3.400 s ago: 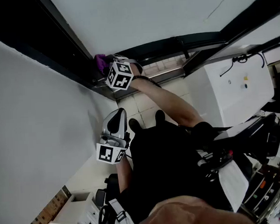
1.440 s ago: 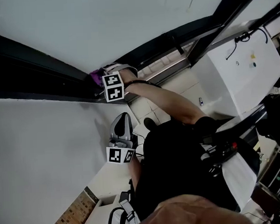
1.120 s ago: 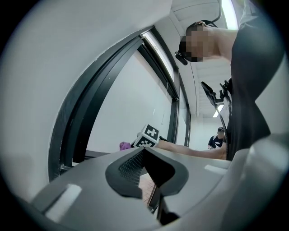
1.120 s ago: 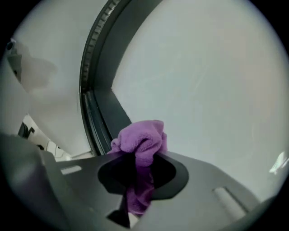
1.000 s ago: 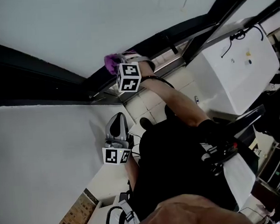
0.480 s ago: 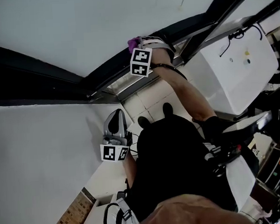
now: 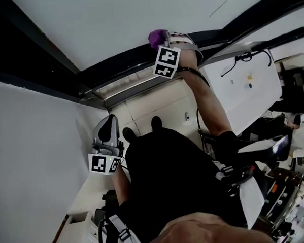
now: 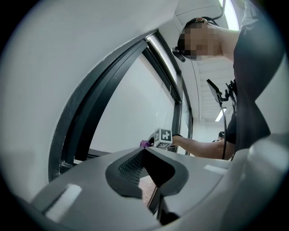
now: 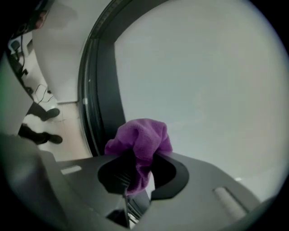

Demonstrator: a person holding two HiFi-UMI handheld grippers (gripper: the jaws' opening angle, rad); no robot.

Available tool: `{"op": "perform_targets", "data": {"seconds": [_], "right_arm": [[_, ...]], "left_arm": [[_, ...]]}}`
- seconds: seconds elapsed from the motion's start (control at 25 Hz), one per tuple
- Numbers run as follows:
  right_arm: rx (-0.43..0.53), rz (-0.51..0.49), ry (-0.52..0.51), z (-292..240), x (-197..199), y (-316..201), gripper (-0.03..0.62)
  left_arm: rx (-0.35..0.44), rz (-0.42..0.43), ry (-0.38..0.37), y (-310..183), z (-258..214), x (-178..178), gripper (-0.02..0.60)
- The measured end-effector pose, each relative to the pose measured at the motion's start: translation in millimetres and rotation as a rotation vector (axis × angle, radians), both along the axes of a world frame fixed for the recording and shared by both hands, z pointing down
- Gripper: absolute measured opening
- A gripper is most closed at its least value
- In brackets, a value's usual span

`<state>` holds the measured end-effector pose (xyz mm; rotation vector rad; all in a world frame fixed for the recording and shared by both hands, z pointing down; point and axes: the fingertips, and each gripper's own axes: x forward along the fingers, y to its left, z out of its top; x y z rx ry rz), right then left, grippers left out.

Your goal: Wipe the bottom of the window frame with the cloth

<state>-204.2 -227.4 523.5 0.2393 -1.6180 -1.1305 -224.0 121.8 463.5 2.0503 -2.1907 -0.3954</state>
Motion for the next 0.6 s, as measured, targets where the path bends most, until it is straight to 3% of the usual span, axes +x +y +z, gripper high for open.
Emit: {"op": "perform_targets", "data": {"seconds": [0.16,0.28,0.4,0.52,0.6], "right_arm": [[0.056,-0.118,0.256,33,15,13,0.053],[0.082,-0.096,0.265,16,27,17,0.06],[0.201,-0.095,0.233,15,12,-10,0.063],[0.184,-0.108,0.412,36,37,11,0.061],[0.138,-0.094,0.436,33,55,28,0.061]], "left_arm": [[0.014,0.008,0.014,-1,5,-2,0.0],[0.021,0.014,0.025,-1,5,-3,0.0],[0.025,0.055,0.028,-8,9,6,0.0],[0.005,0.112,-0.002,-12,14,19,0.0],[0.004,0.121,-0.01,-13,14,20,0.0]]}}
